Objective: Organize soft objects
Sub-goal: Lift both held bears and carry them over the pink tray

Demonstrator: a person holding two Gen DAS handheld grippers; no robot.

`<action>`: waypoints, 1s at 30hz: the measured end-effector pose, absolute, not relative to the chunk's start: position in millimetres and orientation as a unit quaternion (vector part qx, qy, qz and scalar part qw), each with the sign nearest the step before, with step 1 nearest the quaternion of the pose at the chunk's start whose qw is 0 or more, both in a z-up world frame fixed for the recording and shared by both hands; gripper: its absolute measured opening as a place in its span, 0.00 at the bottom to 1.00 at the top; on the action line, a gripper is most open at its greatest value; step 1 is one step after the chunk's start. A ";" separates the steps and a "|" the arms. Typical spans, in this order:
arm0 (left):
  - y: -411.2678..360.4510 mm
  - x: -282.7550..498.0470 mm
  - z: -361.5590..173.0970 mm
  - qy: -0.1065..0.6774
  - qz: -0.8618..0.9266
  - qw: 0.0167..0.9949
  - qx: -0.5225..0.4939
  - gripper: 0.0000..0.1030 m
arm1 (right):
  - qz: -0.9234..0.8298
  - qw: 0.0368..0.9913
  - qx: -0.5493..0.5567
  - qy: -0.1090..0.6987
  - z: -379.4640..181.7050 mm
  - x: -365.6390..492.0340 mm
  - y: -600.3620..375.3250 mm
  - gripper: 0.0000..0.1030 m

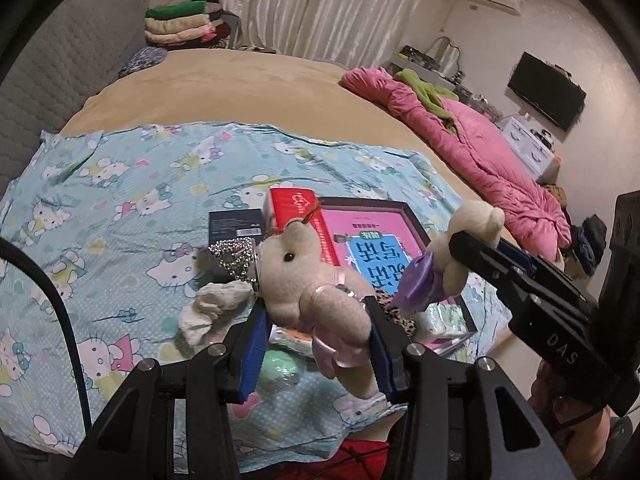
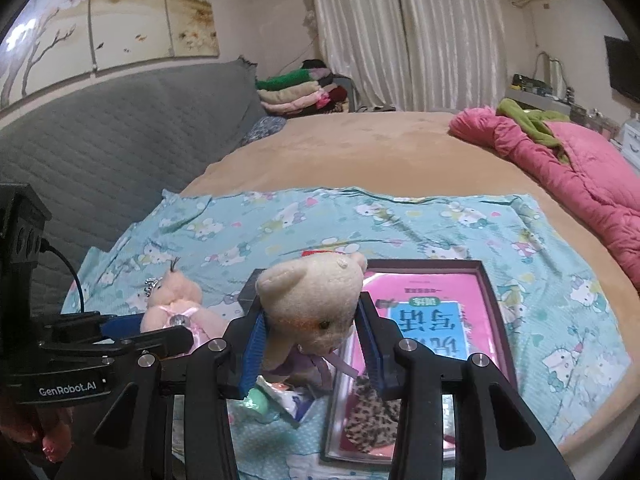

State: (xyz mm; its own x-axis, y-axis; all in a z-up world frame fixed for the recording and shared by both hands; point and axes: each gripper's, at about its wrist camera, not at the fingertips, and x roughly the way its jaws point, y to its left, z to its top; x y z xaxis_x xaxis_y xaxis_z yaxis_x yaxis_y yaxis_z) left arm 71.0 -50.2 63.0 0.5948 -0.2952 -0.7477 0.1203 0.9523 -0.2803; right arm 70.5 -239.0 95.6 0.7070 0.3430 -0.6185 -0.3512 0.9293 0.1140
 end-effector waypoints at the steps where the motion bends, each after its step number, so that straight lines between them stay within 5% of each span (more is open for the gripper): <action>1: -52.9 70.9 63.7 0.435 -0.119 0.887 -0.098 0.44 | 0.184 0.925 -0.005 0.333 96.9 69.5 -244.1 0.42; 30: -147.6 83.4 78.6 0.434 -0.177 0.883 -0.025 0.44 | 0.069 0.952 0.067 0.291 122.0 56.6 -361.3 0.42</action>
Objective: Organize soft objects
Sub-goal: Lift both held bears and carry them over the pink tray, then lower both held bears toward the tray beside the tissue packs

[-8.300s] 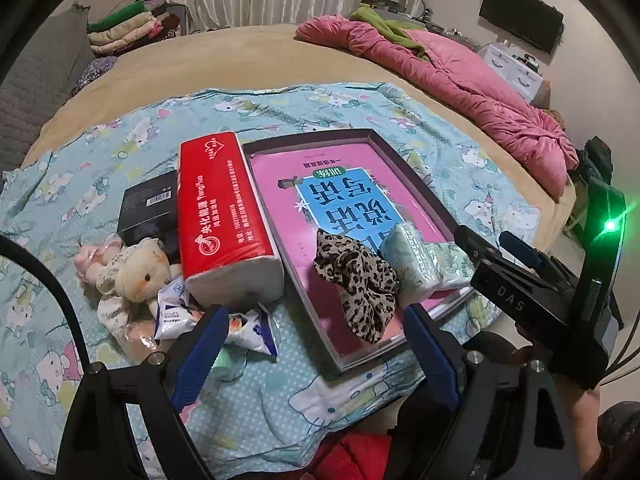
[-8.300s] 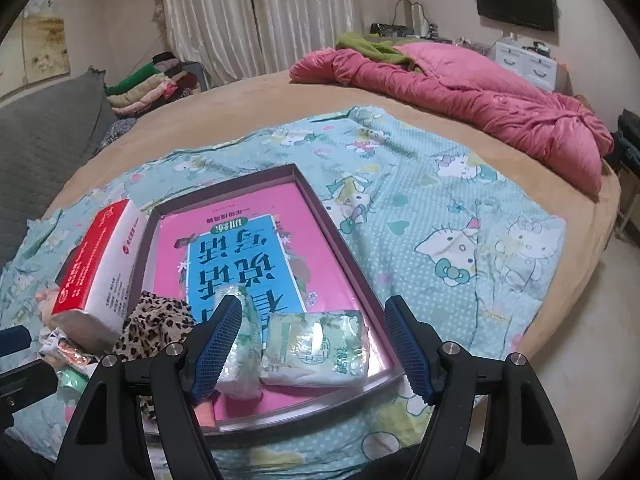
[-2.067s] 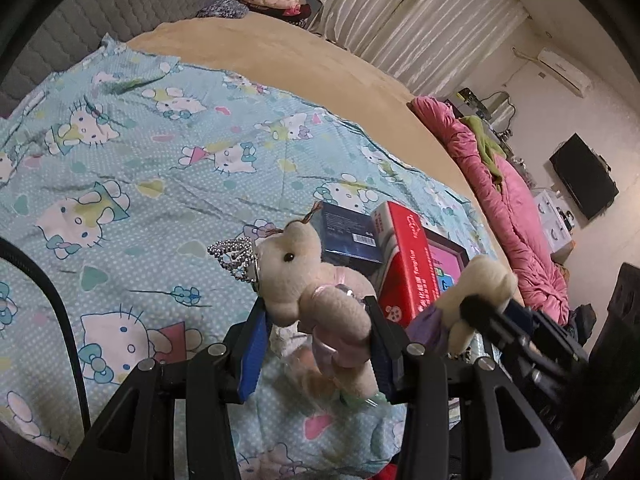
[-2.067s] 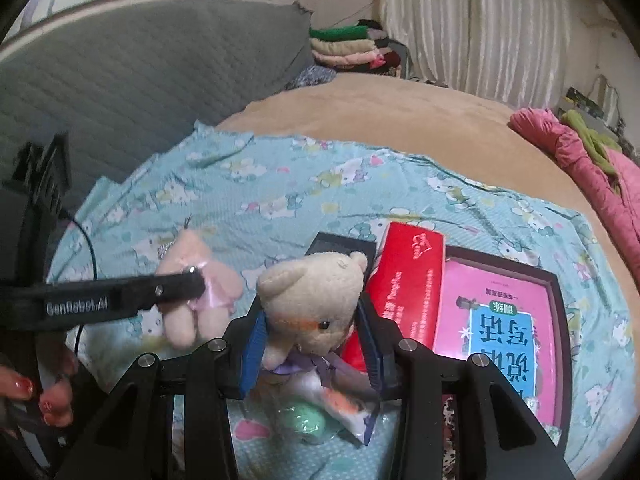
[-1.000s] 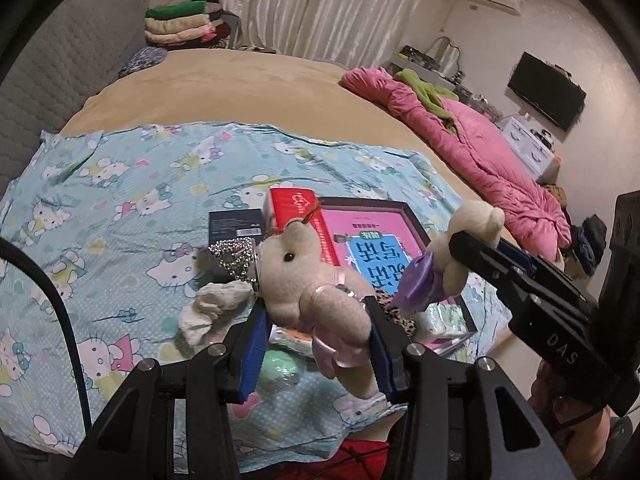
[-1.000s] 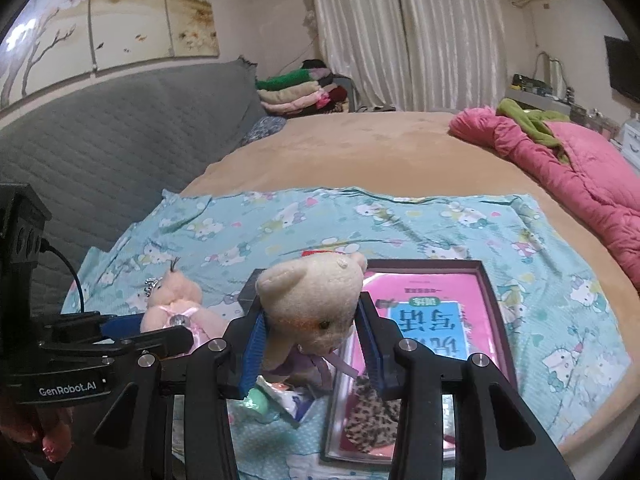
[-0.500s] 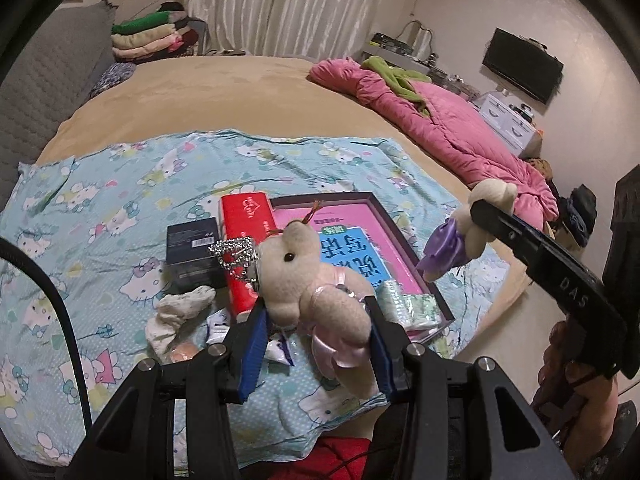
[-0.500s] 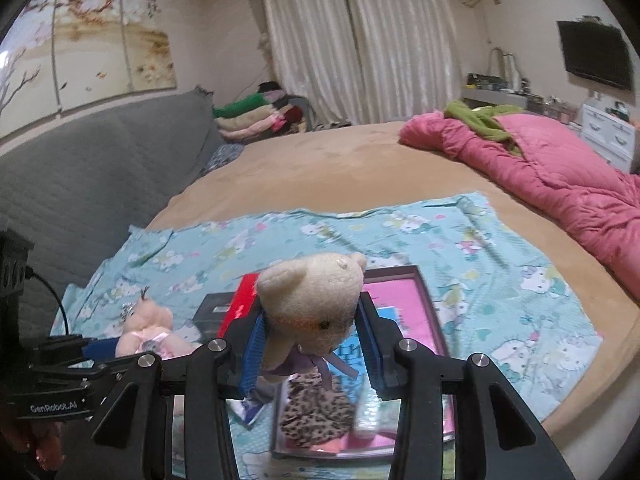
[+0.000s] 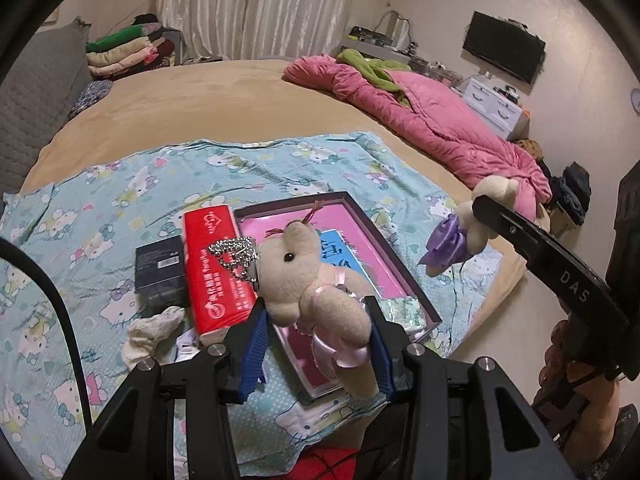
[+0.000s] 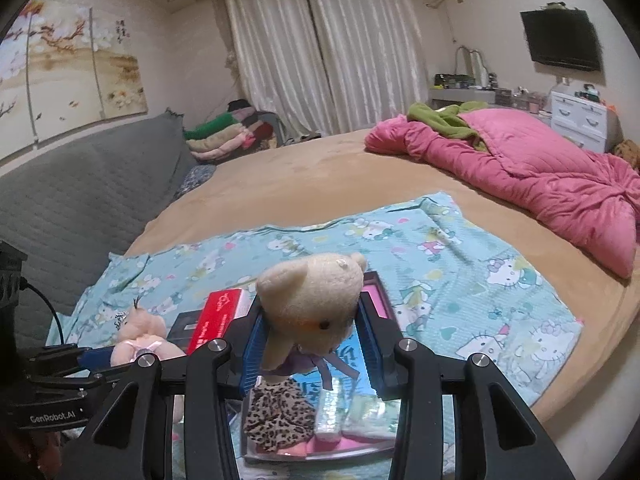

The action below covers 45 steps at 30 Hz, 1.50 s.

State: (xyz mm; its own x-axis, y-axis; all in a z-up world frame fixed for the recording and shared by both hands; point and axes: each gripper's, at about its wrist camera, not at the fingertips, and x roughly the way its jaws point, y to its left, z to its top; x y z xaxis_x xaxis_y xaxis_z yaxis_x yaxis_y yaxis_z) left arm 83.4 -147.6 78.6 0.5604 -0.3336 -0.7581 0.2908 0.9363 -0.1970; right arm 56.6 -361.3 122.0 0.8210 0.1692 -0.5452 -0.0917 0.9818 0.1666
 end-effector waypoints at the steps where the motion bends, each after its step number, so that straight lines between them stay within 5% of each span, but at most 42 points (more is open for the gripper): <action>1: -150.8 84.4 76.6 0.436 -0.178 0.882 -0.022 0.44 | 0.065 0.952 0.069 0.291 120.6 56.9 -362.9 0.42; 45: -207.7 125.0 -19.5 0.503 -0.199 0.841 0.007 0.44 | 0.006 0.950 0.059 0.305 46.6 69.7 -391.3 0.42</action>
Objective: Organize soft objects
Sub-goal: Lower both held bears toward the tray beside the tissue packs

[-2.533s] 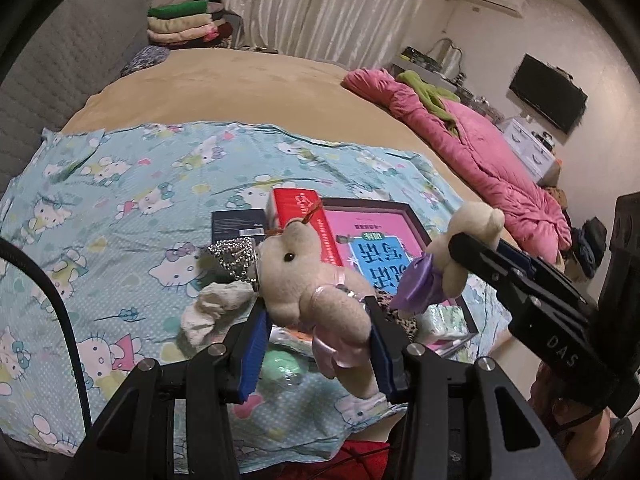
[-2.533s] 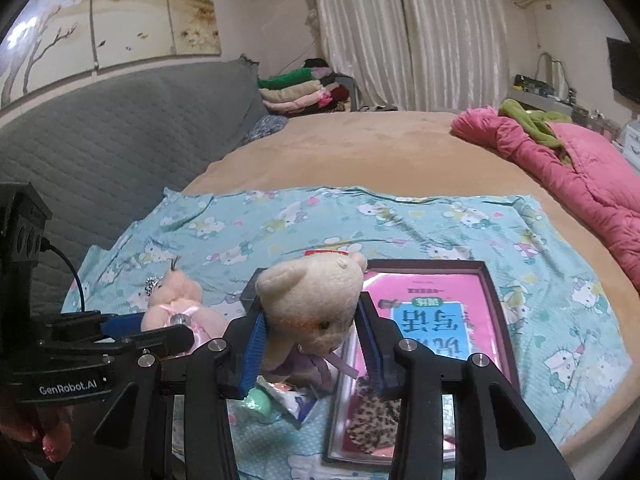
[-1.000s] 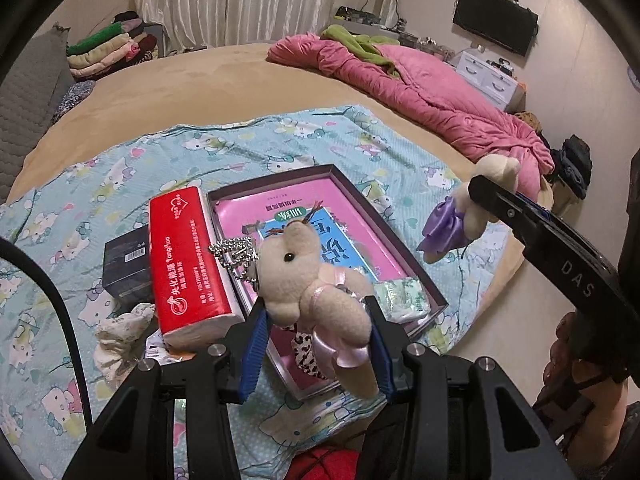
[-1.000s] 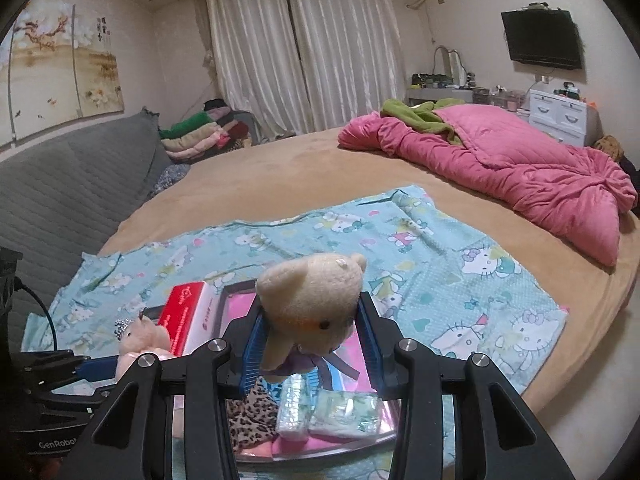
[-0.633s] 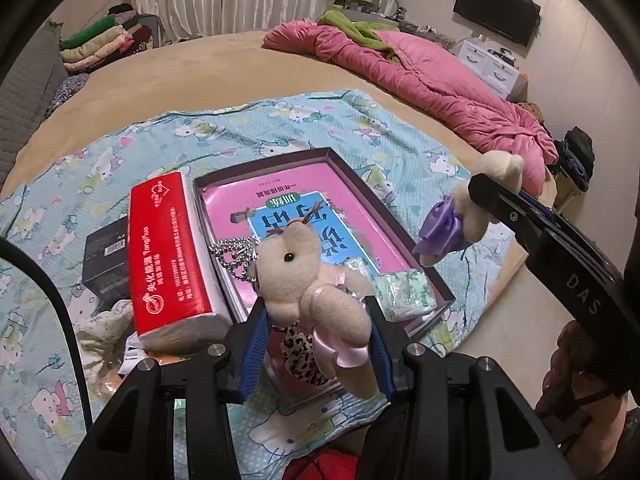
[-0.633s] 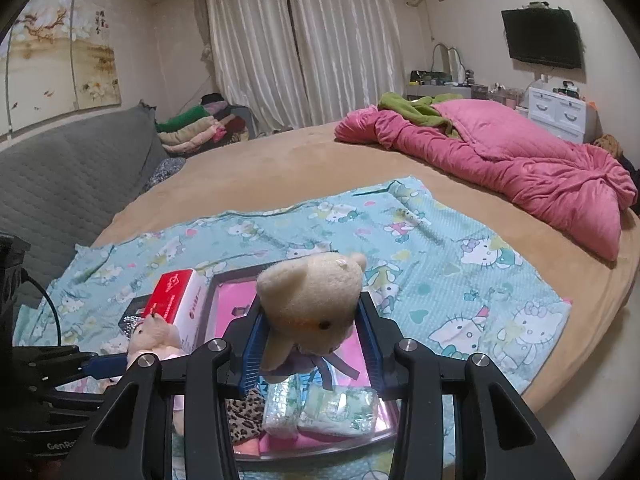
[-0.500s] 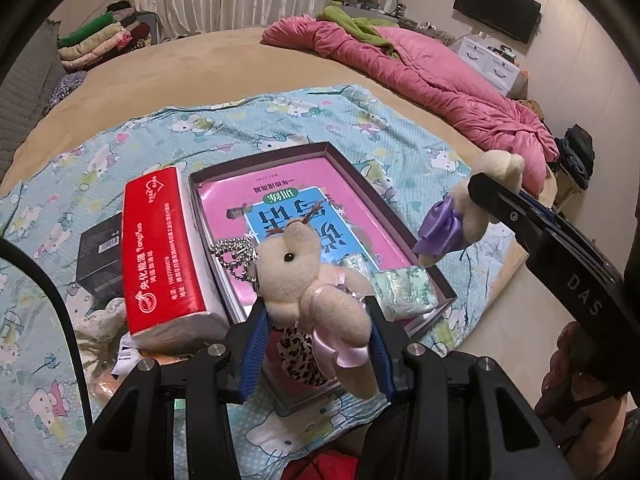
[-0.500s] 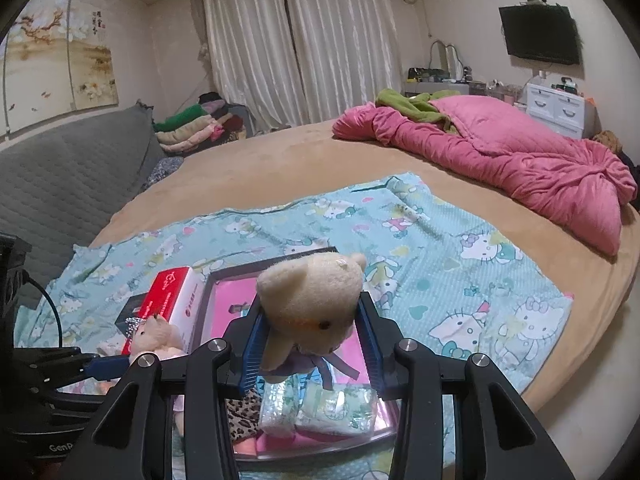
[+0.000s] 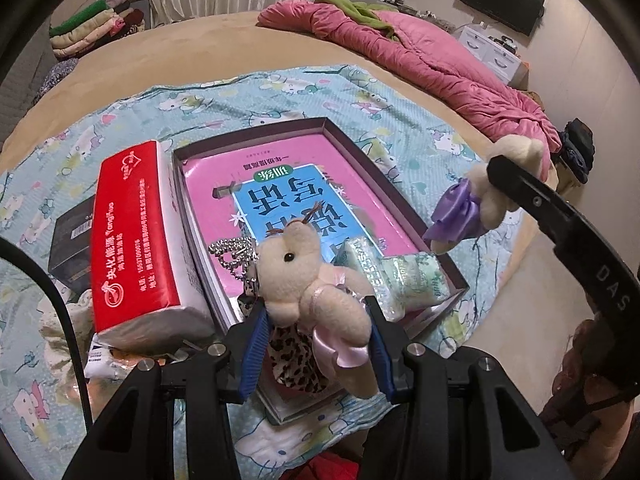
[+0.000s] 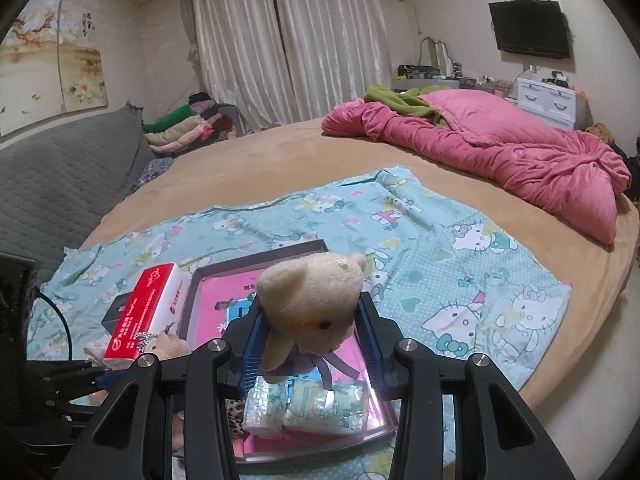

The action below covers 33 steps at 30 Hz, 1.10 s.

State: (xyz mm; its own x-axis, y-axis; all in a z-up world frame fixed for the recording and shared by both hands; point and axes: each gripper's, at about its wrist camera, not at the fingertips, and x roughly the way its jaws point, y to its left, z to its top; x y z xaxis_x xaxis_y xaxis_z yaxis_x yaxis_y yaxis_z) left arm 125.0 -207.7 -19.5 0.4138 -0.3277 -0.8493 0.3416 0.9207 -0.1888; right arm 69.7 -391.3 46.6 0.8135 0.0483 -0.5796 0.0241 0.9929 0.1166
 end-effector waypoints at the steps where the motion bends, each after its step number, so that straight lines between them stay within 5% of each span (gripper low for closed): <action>1: -207.9 125.9 -21.8 0.505 -0.198 0.840 0.007 0.44 | 0.006 0.950 0.059 0.306 45.6 70.2 -391.4 0.42; 33: -204.6 141.0 -57.2 0.526 -0.182 0.831 0.003 0.45 | -0.025 0.941 0.077 0.329 -2.1 110.7 -397.8 0.42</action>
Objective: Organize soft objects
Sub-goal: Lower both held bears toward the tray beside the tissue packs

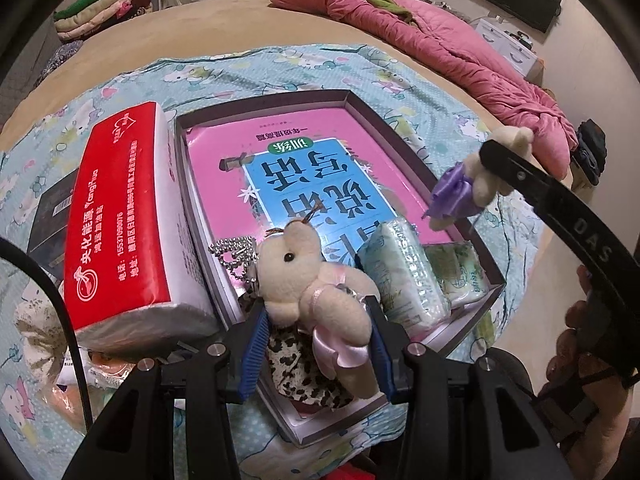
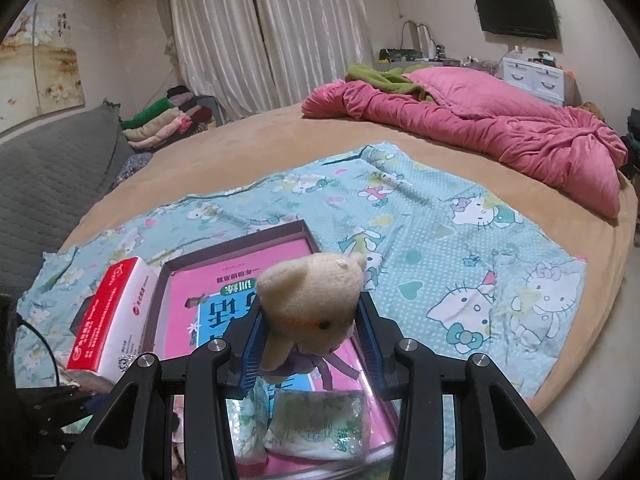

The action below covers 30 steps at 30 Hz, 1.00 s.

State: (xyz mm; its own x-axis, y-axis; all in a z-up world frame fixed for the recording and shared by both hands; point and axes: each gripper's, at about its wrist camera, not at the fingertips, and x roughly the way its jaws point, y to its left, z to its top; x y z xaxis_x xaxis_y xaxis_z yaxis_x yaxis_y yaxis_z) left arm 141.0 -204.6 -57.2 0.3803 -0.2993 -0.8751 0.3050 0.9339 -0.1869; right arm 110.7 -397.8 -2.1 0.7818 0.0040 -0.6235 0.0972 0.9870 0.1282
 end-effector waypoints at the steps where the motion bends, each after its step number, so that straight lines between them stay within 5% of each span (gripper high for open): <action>1: -204.3 141.0 -57.4 0.526 -0.182 0.830 0.003 0.45 | -0.025 0.940 0.077 0.331 -4.4 113.1 -396.6 0.42; 30: -204.9 142.9 -57.8 0.530 -0.182 0.828 0.005 0.45 | -0.003 0.905 0.077 0.419 -42.4 113.5 -390.6 0.44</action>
State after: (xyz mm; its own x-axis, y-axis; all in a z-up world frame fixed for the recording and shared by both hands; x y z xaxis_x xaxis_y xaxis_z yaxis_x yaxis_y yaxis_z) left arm 142.9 -204.9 -57.8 0.3716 -0.2957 -0.8800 0.3065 0.9338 -0.1844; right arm 113.5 -390.6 -42.4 0.6491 0.0592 -0.7584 0.0694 0.9882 0.1365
